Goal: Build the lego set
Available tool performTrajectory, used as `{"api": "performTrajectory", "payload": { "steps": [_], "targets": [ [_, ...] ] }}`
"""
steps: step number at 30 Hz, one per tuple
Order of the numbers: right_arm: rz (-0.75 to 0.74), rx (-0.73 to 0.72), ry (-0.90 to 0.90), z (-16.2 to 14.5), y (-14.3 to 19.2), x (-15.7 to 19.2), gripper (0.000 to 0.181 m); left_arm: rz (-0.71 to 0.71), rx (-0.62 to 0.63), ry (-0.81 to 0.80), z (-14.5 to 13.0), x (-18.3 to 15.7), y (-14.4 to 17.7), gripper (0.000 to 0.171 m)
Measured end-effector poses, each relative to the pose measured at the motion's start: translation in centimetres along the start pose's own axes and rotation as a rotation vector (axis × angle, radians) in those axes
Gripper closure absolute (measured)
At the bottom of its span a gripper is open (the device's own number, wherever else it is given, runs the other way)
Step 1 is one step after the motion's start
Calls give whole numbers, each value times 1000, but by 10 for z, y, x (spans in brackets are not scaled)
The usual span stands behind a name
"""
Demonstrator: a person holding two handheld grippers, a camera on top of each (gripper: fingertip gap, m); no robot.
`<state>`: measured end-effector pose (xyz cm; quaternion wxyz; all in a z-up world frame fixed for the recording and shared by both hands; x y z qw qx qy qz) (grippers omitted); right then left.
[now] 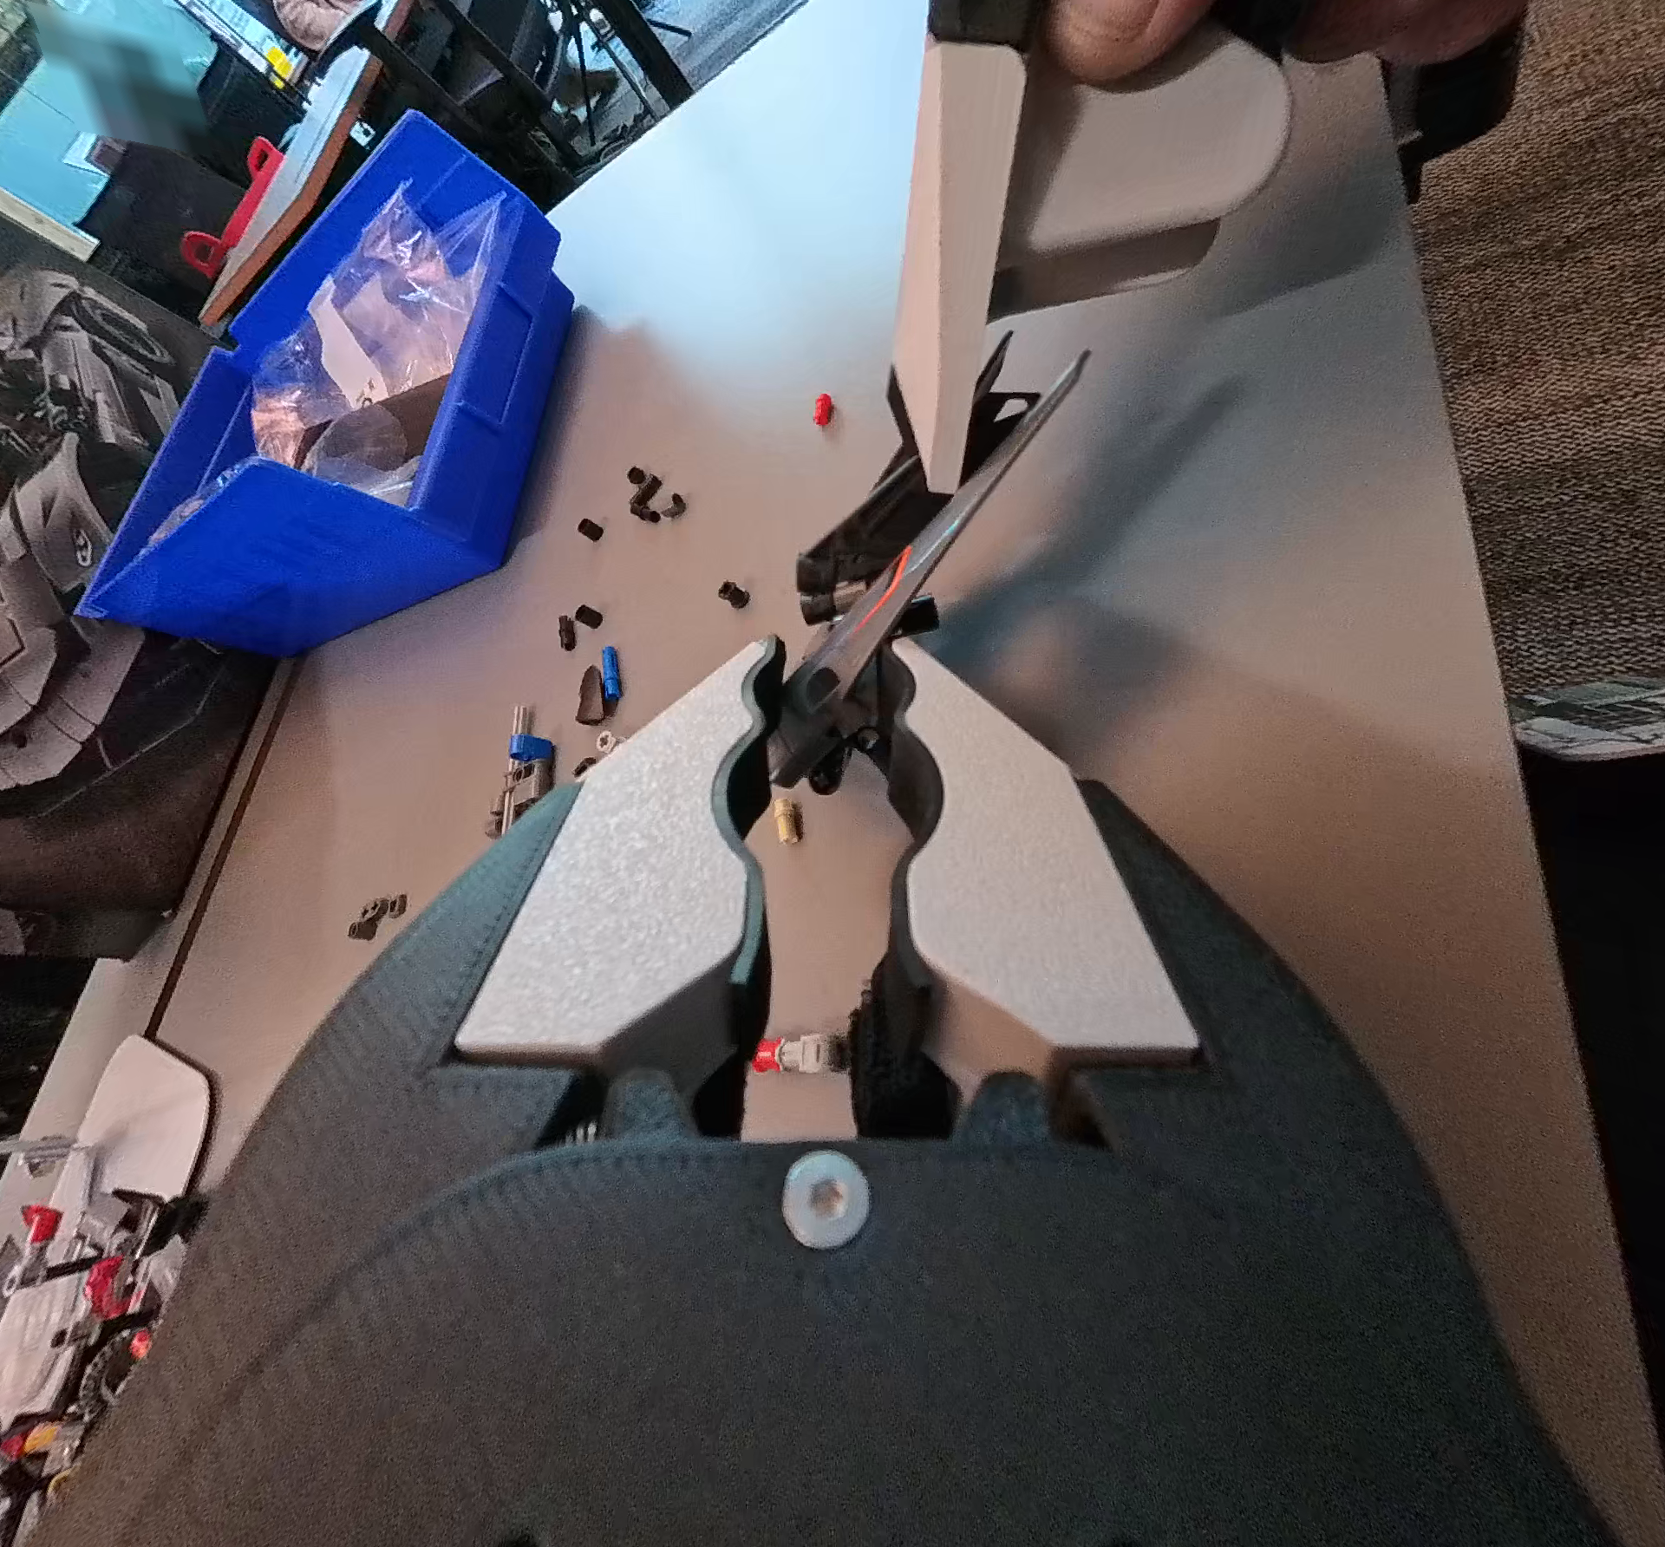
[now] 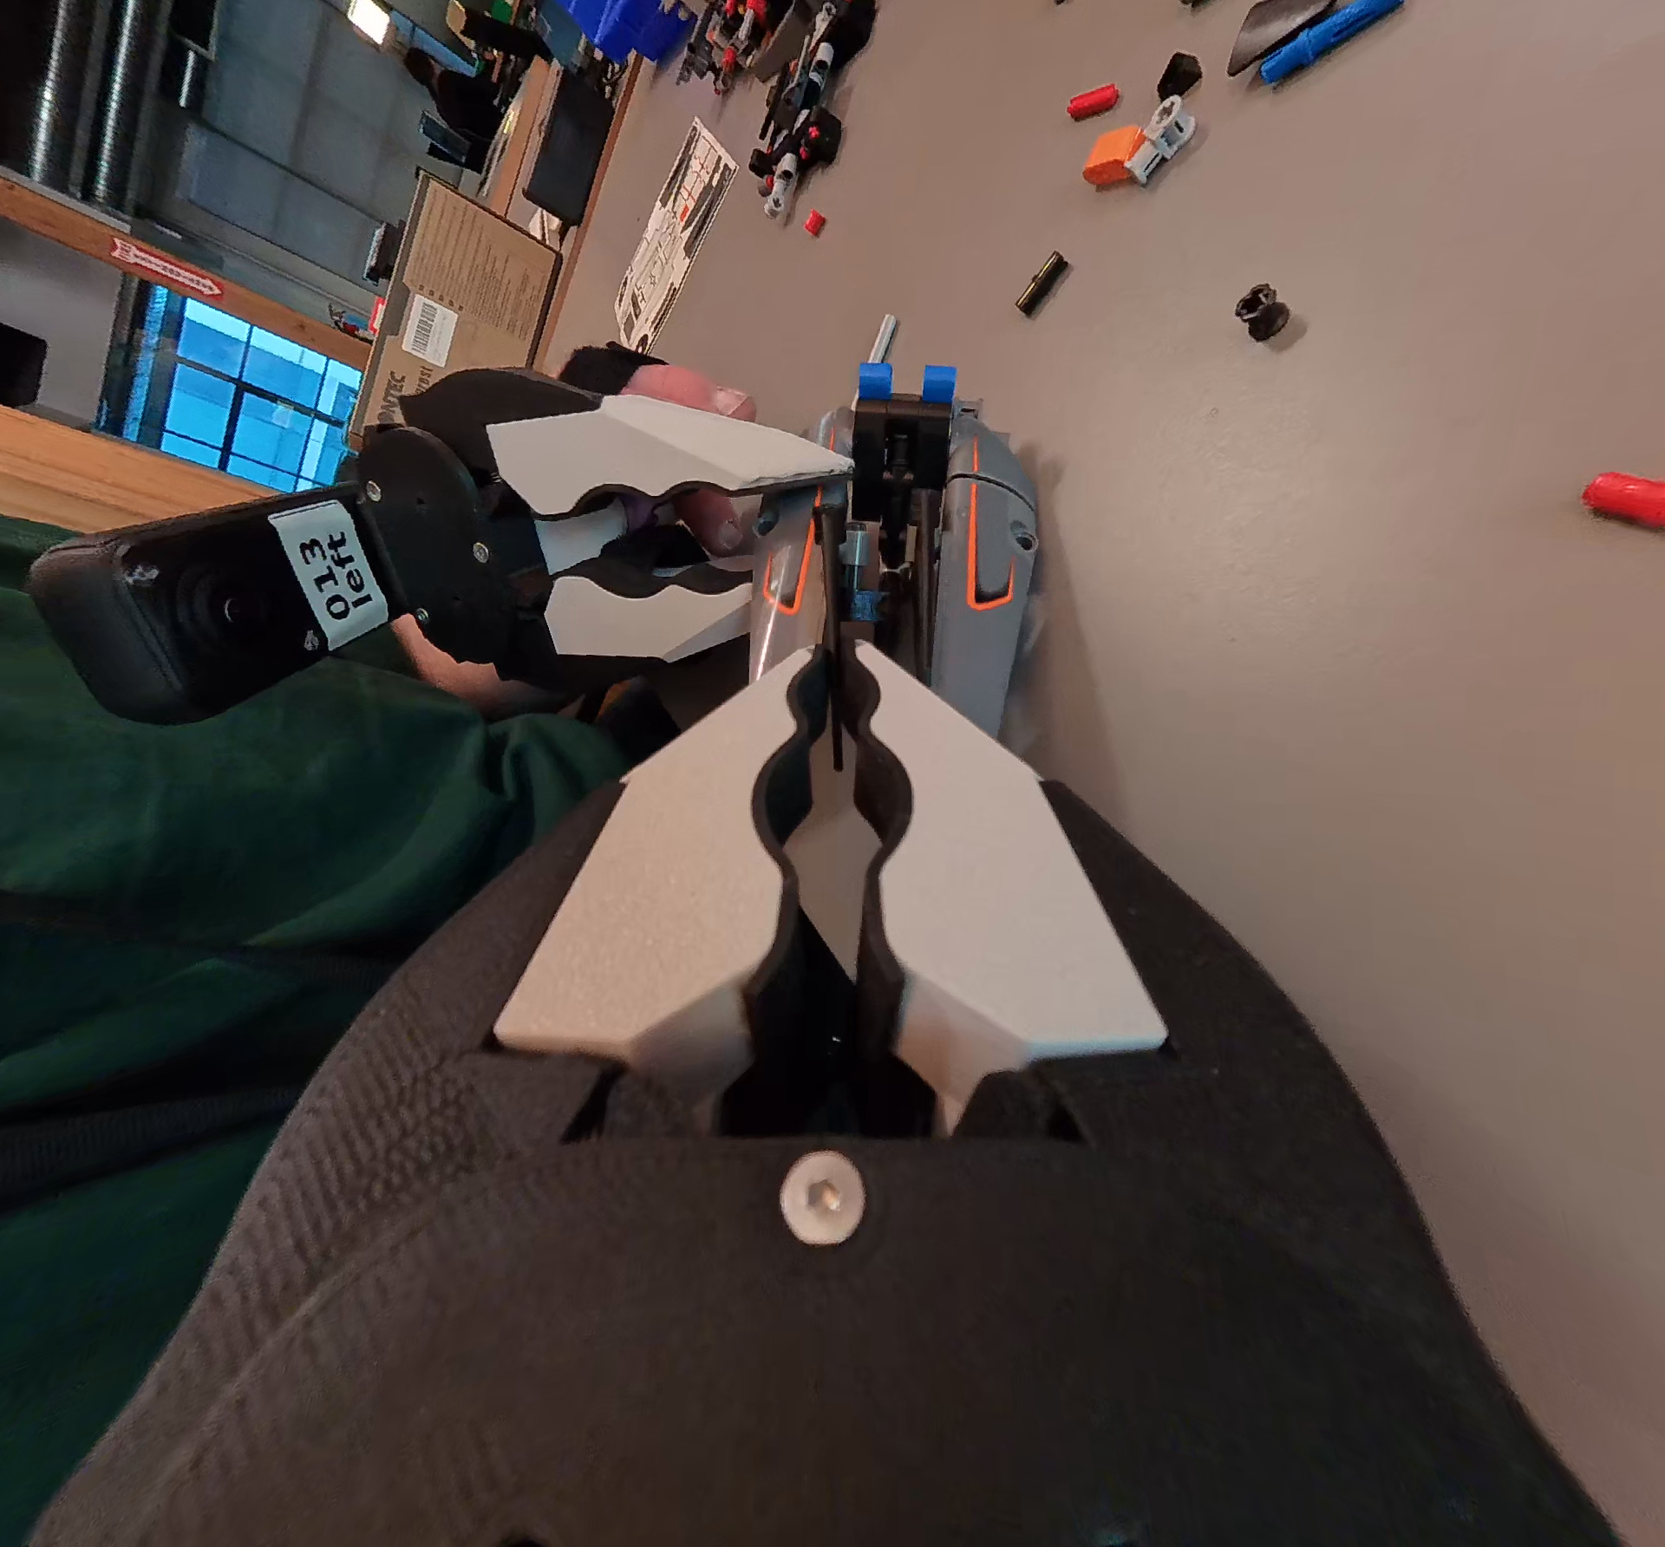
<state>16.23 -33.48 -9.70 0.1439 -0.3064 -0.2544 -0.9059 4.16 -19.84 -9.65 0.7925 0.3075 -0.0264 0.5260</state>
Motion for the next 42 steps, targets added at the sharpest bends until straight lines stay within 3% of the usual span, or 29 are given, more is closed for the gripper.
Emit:
{"api": "performTrajectory", "payload": {
  "steps": [2, 5, 9, 20, 33, 42],
  "targets": [
    [-1, -3, -1, 0, 1, 0, 181, 7, 6, 13, 0, 0, -1, 152],
    [1, -1, -5, -1, 1, -1, 181, -4, 25, 30, -5, -1, -1, 129],
    [5, -2, -8, -2, 0, -2, 181, -12, 23, 20, -6, -4, 0, 115],
    [6, -3, -16, -3, 0, -4, 181, 19, -5, 27, 2, -3, -1, 146],
    [-60, 43, 26, 11, -4, -6, 181, 6, -12, 13, 5, -1, -3, 153],
    [-119, 106, 69, 19, -9, -3, 181, 7, -8, 35, 3, 3, -6, 146]
  ]
}}
Point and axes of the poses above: each gripper's, where its closed fingertips meet, y back along the fingers, z out of its top, x = y × z across the jaws, the point moved 10 cm from there along y, back along the fingers, and after that the axes turned 14 degrees about y, right-handed, at the moved point
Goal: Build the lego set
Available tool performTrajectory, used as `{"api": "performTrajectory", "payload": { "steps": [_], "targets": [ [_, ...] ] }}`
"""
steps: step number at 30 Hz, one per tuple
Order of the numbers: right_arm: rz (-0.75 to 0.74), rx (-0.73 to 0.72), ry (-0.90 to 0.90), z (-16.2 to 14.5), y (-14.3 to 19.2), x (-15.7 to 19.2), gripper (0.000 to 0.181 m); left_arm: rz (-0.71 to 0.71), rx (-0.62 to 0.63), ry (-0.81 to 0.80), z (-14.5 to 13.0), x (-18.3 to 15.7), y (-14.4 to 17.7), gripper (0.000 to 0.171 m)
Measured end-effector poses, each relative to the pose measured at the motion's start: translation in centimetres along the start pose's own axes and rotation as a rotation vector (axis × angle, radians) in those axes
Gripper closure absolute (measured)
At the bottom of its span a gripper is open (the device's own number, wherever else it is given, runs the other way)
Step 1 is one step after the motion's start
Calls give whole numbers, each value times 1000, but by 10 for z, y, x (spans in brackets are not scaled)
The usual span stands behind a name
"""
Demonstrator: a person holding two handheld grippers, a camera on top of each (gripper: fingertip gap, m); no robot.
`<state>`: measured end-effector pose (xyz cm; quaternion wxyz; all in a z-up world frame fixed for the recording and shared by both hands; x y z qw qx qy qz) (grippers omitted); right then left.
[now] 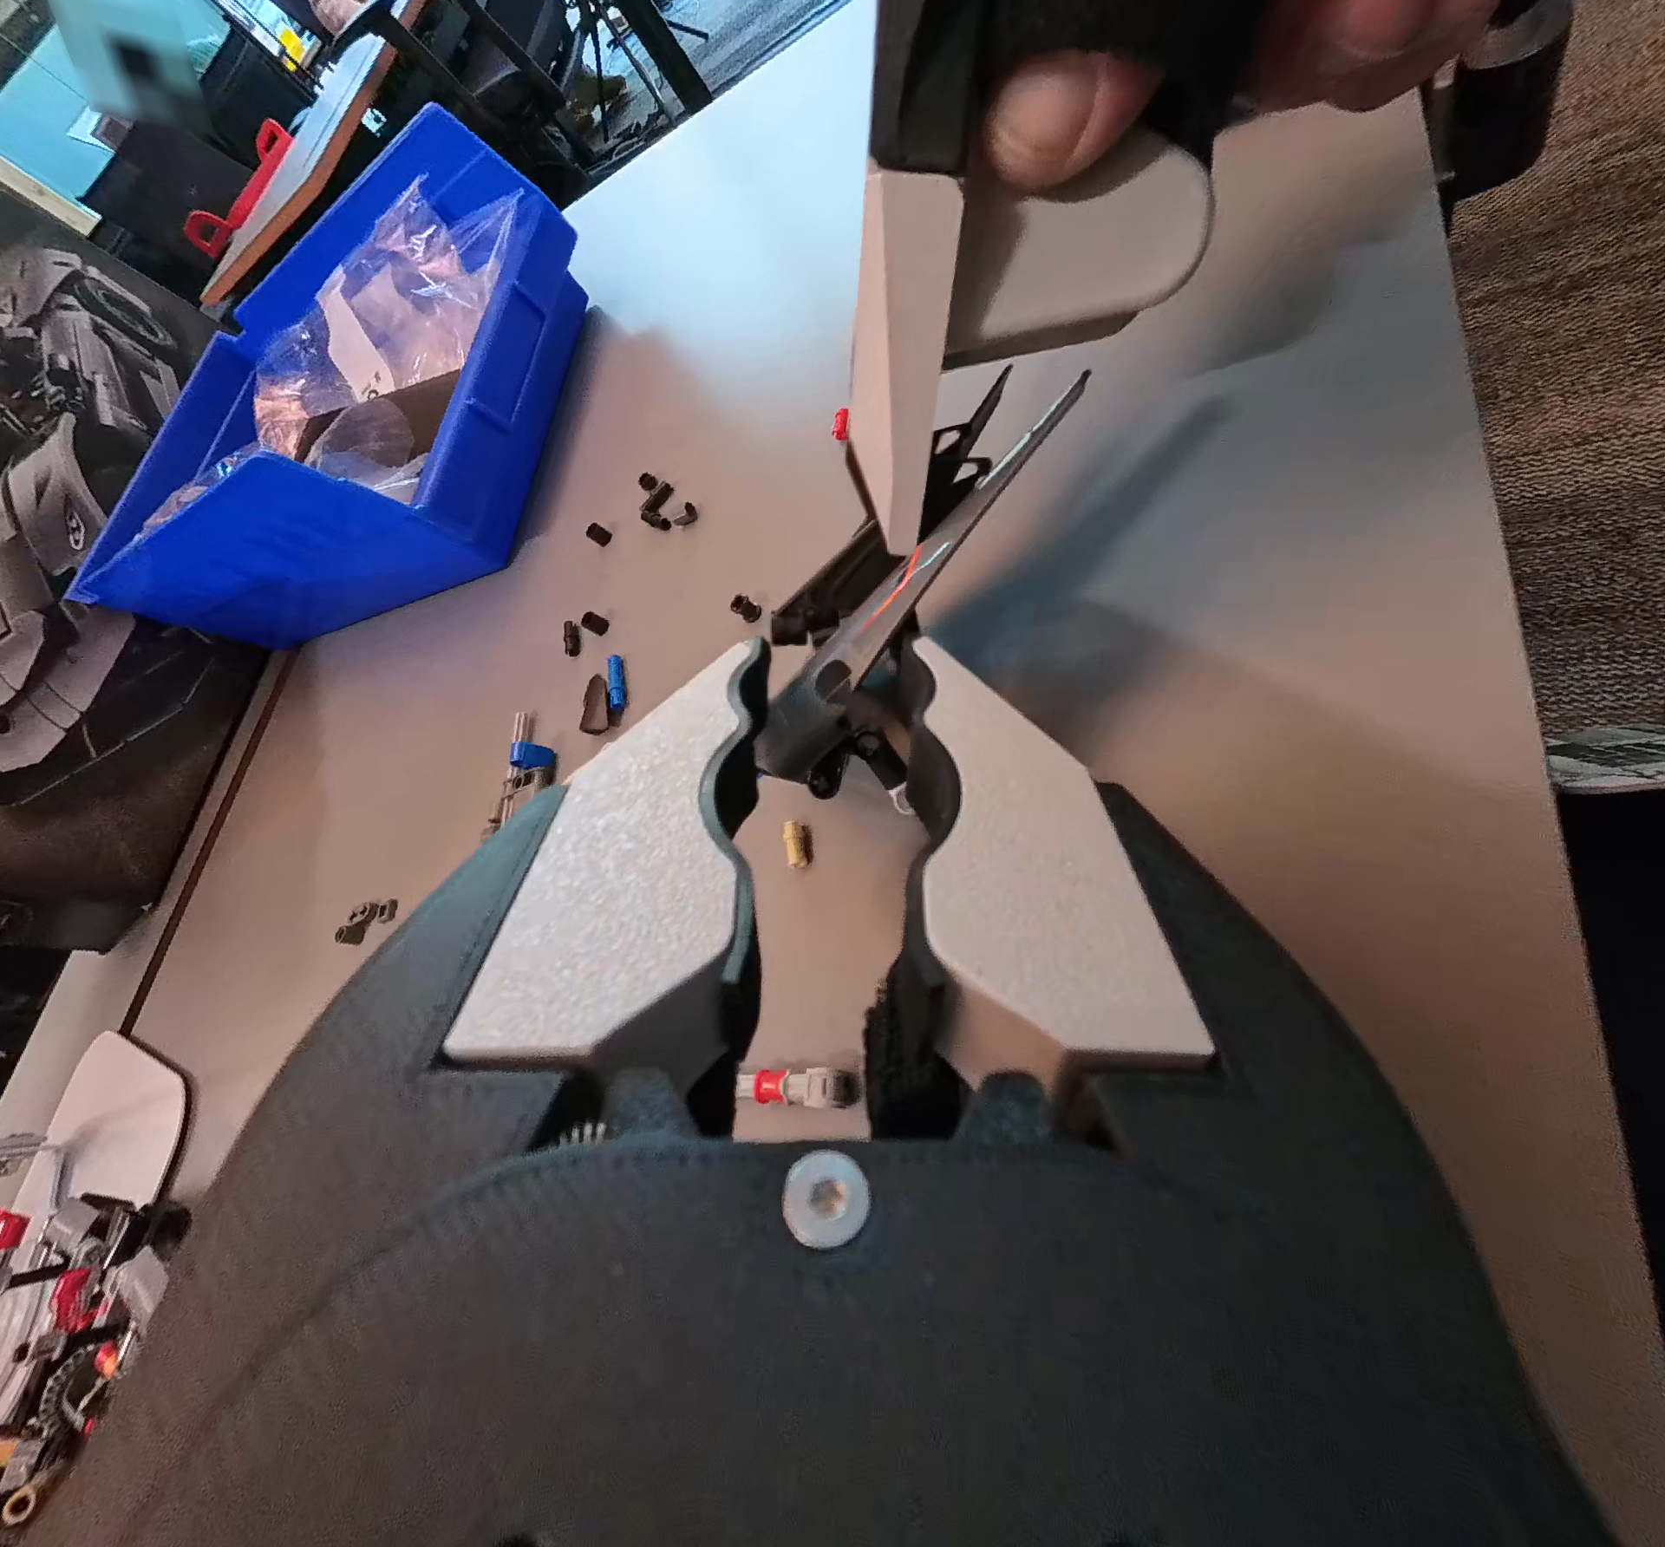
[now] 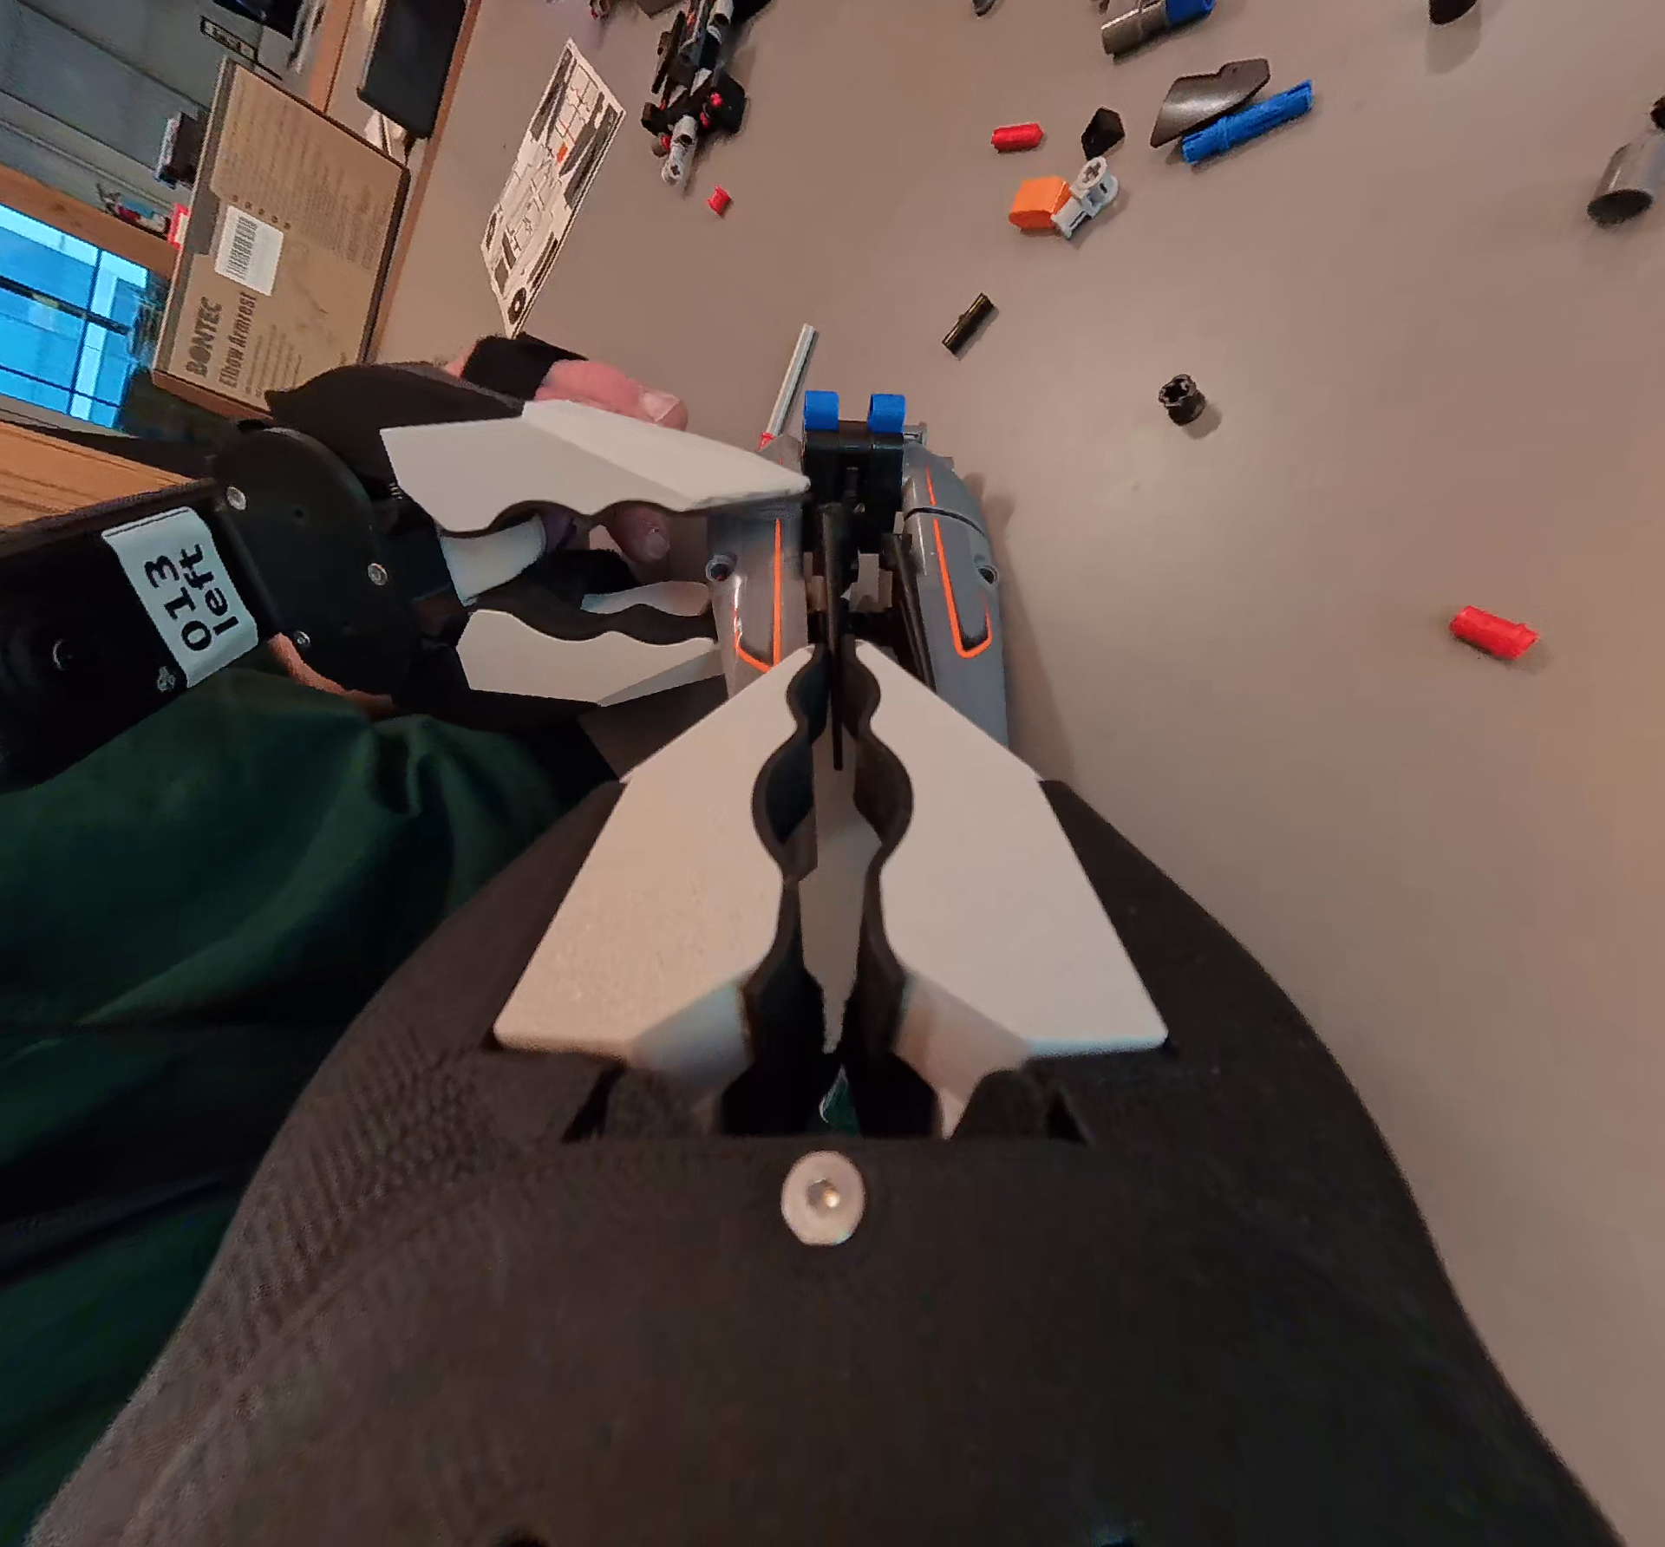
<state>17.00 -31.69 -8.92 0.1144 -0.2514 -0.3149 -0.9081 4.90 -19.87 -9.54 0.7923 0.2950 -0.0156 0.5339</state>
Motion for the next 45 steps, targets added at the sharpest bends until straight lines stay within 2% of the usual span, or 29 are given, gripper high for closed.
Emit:
{"api": "performTrajectory", "payload": {
  "steps": [6, 16, 30, 45],
  "targets": [
    [-4, 25, 14, 2, -1, -1, 181, 1, 9, 26, -1, 6, -2, 137],
    [-27, 120, 97, 11, 0, 1, 181, -28, 26, 15, 1, 7, -6, 138],
    [67, 59, 6, 7, 2, -6, 181, -42, 51, -5, -1, 6, -11, 137],
    [115, 85, -35, 5, 0, -11, 181, -43, 62, -17, -1, 5, -14, 139]
  ]
}}
Point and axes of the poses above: each gripper's, where its closed fingertips meet, y back along the fingers, z out of its top, x = y × z across the jaws, the point moved 10 cm from there along y, back along the fingers, and after that the axes turned 14 degrees about y, right-handed, at the moved point
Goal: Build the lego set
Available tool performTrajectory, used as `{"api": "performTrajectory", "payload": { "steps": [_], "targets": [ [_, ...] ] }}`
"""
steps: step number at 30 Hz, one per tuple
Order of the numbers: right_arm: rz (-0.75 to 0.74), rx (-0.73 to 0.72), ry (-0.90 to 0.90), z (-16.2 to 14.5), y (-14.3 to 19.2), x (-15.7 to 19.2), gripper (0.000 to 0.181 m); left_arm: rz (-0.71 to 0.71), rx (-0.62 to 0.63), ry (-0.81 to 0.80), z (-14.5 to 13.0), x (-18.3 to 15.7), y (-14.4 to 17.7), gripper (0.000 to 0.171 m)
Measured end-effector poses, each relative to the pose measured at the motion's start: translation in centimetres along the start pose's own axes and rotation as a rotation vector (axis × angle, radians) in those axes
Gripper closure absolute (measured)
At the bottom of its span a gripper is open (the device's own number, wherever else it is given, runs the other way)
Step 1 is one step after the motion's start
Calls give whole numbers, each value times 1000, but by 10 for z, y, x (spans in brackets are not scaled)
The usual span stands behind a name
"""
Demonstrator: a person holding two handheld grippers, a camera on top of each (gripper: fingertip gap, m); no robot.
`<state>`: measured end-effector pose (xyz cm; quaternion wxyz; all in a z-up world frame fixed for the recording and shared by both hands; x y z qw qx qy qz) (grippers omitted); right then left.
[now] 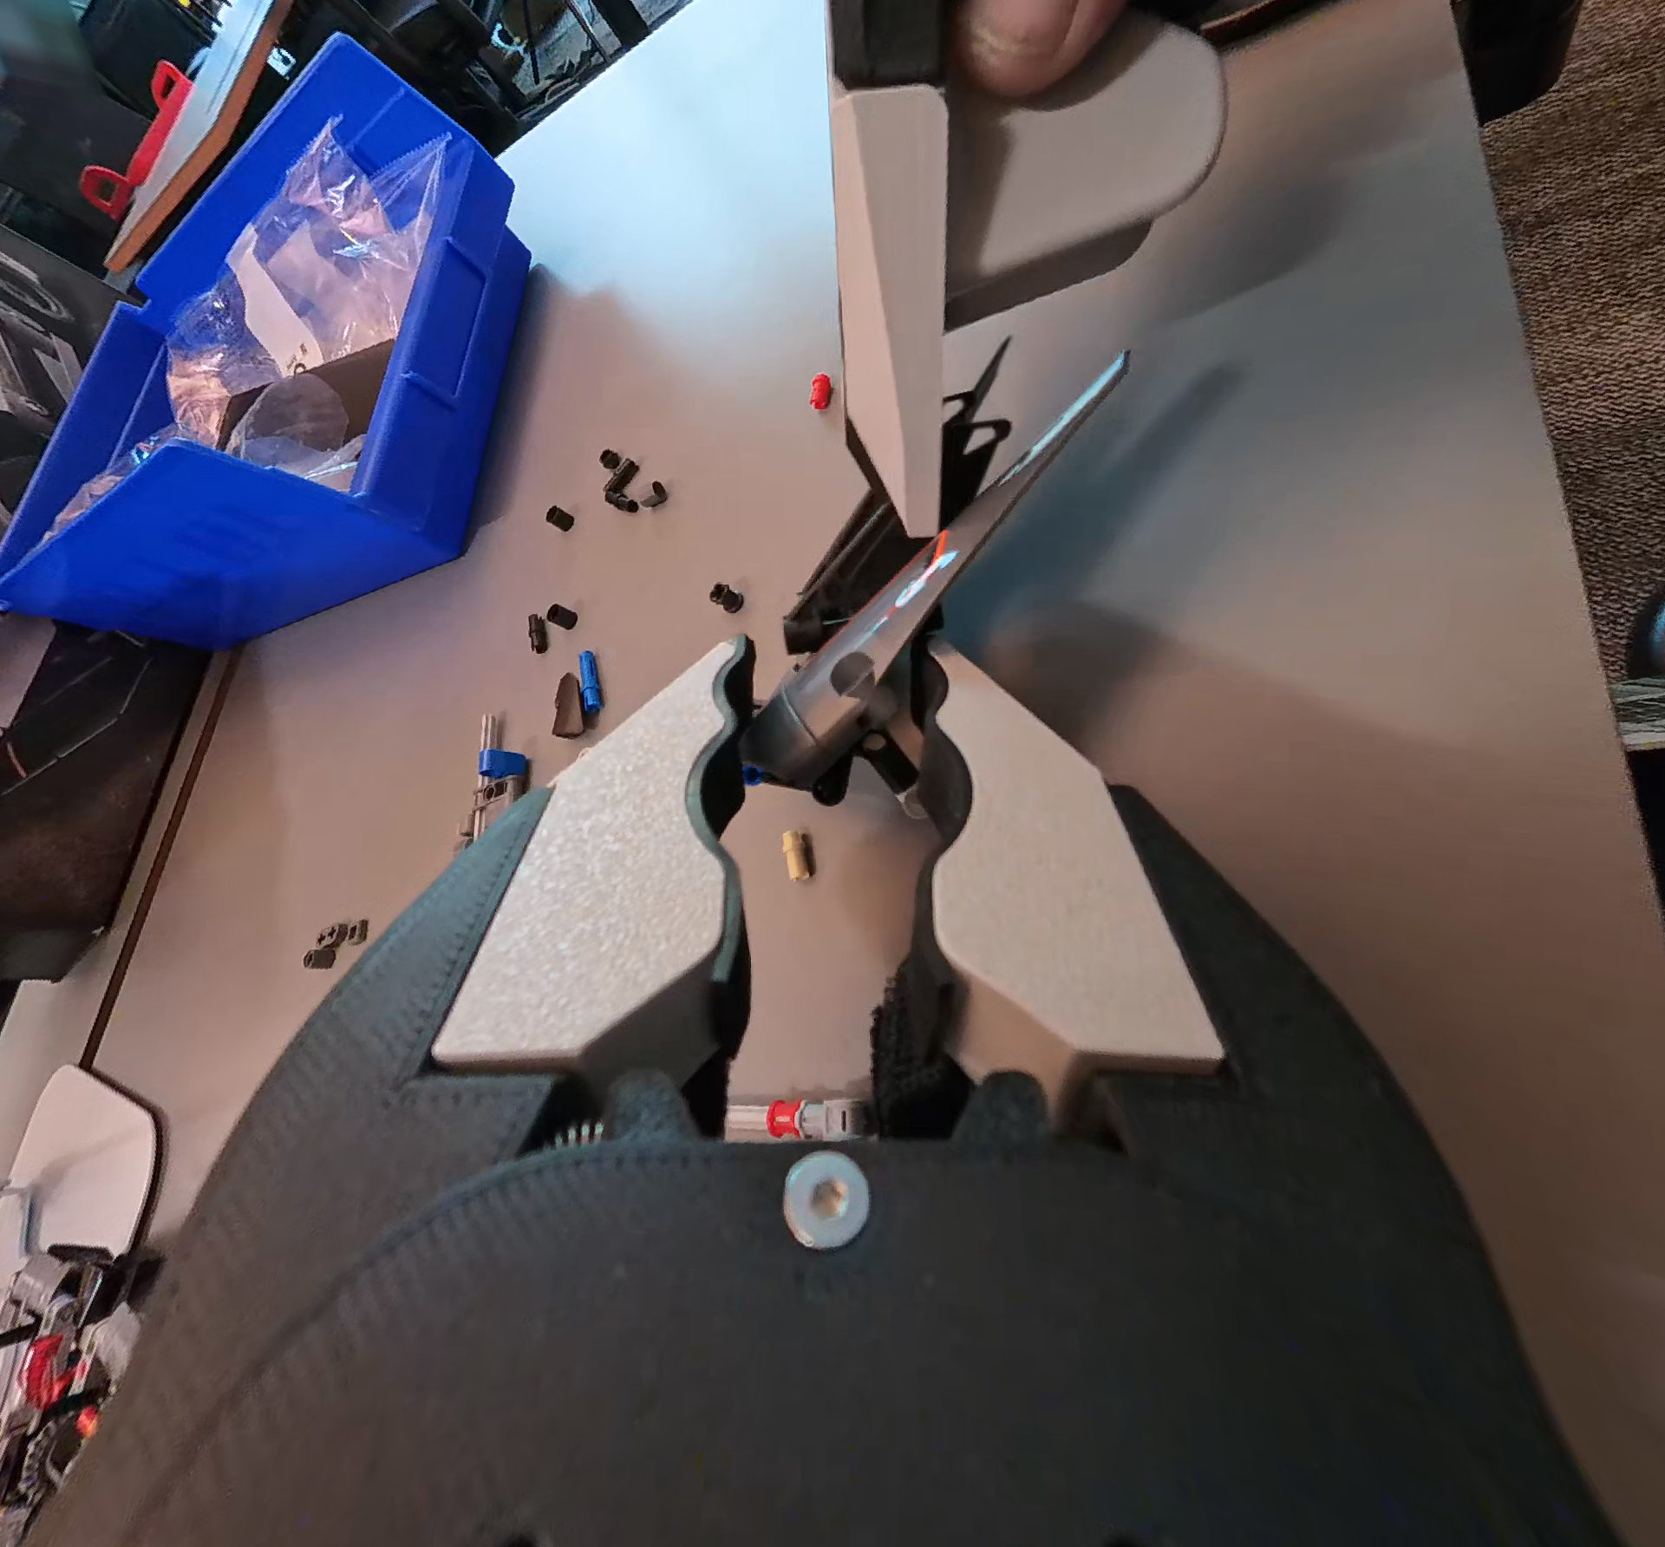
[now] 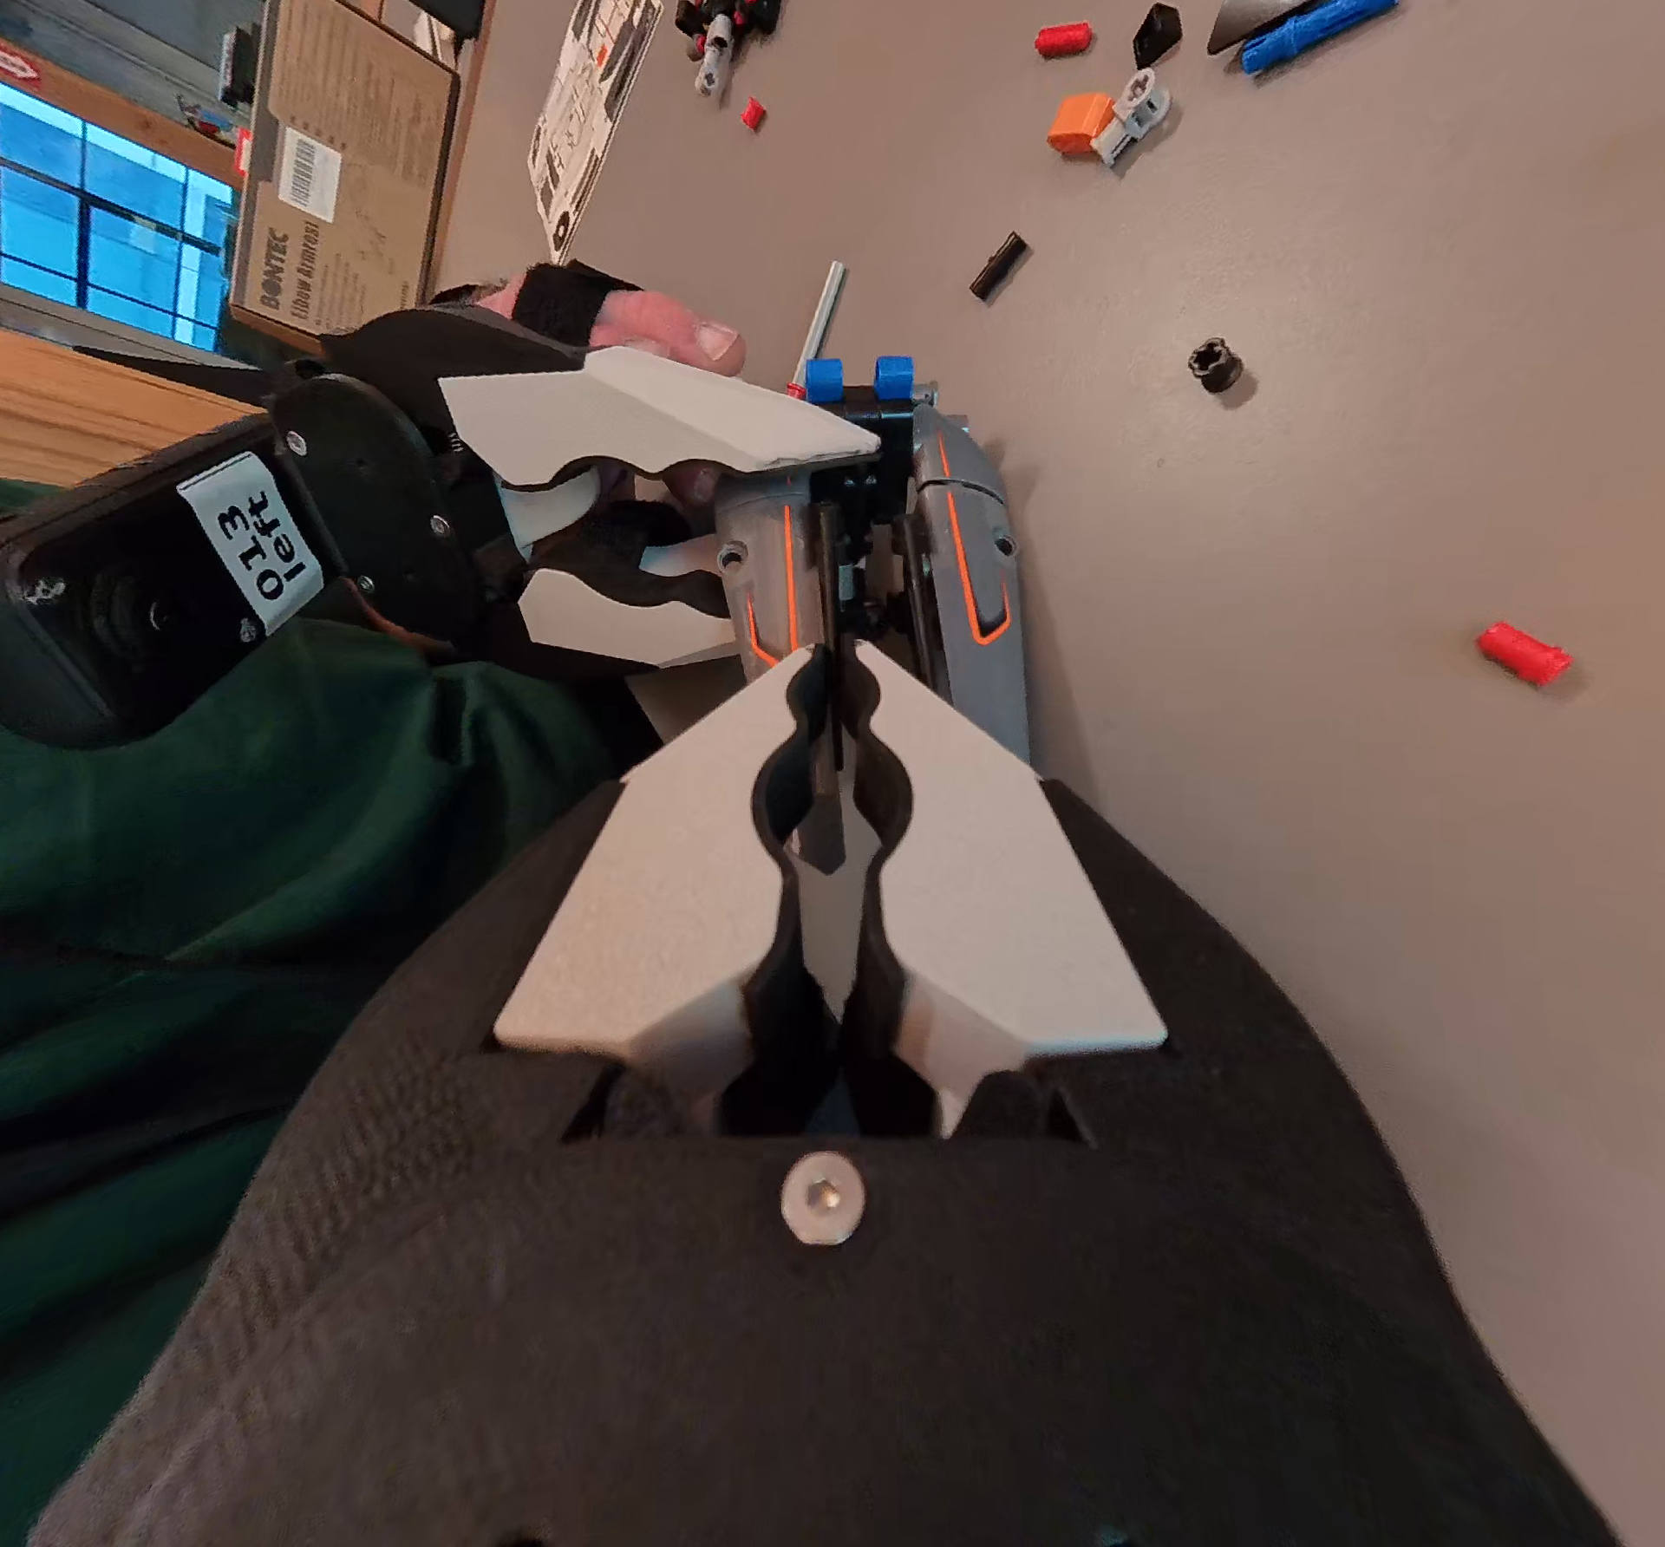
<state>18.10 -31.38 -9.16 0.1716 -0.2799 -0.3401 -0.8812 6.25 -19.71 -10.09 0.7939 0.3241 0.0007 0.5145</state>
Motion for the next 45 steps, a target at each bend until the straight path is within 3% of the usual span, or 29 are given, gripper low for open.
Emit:
{"api": "performTrajectory", "payload": {
  "steps": [30, 36, 45],
  "targets": [
    [52, 95, 17, 4, 1, -8, 181, -4, 1, -22, 1, -2, -1, 146],
    [67, 96, 14, 2, -5, -7, 181, -39, 9, -19, -2, -7, 1, 126],
    [62, 49, 26, 5, 1, -4, 181, -31, -4, 6, -5, -8, 7, 117]
  ]
}}
Point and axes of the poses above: each gripper's, where its closed fingertips meet, y back along the fingers, z out of its top, x = y × z across the jaws, the point moved 10 cm from there along y, back along the fingers, and after that the axes turned 14 degrees about y, right-handed, at the moved point
